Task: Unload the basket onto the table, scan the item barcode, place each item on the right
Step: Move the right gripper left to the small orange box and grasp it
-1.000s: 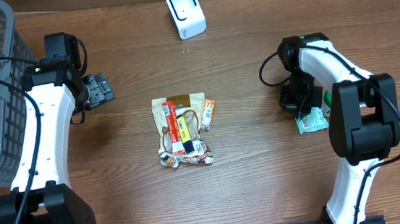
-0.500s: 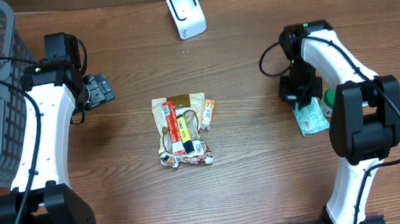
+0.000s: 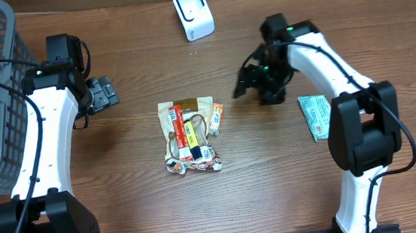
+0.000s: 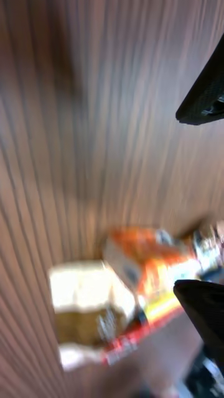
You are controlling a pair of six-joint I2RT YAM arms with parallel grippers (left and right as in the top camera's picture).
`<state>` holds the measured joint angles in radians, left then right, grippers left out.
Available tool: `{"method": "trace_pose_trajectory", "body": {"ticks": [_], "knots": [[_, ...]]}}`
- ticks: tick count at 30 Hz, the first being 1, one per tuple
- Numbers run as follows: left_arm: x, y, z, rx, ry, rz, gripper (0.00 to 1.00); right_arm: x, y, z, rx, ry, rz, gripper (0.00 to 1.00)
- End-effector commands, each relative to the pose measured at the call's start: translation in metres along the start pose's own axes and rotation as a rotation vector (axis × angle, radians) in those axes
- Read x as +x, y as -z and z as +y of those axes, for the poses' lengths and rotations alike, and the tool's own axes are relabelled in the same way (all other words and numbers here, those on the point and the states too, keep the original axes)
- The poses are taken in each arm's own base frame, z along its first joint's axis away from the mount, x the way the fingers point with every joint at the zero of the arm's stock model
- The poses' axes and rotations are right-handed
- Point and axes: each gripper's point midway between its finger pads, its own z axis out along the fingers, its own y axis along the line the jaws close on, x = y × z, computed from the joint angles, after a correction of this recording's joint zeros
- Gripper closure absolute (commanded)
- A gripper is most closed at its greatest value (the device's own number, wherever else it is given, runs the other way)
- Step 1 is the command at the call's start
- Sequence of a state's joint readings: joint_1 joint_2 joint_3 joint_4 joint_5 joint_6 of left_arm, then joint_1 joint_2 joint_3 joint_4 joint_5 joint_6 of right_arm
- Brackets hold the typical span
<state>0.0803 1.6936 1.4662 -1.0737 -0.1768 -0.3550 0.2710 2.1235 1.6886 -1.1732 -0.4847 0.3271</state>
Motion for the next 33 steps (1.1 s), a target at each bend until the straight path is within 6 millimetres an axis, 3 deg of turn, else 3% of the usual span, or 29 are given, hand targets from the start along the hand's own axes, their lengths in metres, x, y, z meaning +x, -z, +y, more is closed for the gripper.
{"method": "trace_pose_trajectory", "body": {"ticks": [1, 13, 21, 27, 33], "knots": [[-0.006, 0.008, 0.0, 0.004, -0.016, -0.029, 0.0, 0.01, -0.007, 0.032, -0.07, 0.008, 0.033, 0.19], [-0.006, 0.008, 0.0, 0.004, -0.016, -0.029, 0.0, 0.023, -0.046, 0.057, 0.179, 0.038, -0.104, 0.21], [-0.006, 0.008, 0.0, 0.004, -0.016, -0.029, 0.0, 0.025, -0.055, 0.055, 0.291, -0.004, -0.183, 0.26], [-0.006, 0.008, 0.0, 0.004, -0.016, -0.029, 0.0, 0.024, -0.056, 0.056, 0.293, -0.002, -0.192, 0.43], [-0.006, 0.008, 0.0, 0.004, -0.016, -0.029, 0.0, 0.026, -0.06, 0.051, 0.299, -0.011, -0.184, 0.47]]}}
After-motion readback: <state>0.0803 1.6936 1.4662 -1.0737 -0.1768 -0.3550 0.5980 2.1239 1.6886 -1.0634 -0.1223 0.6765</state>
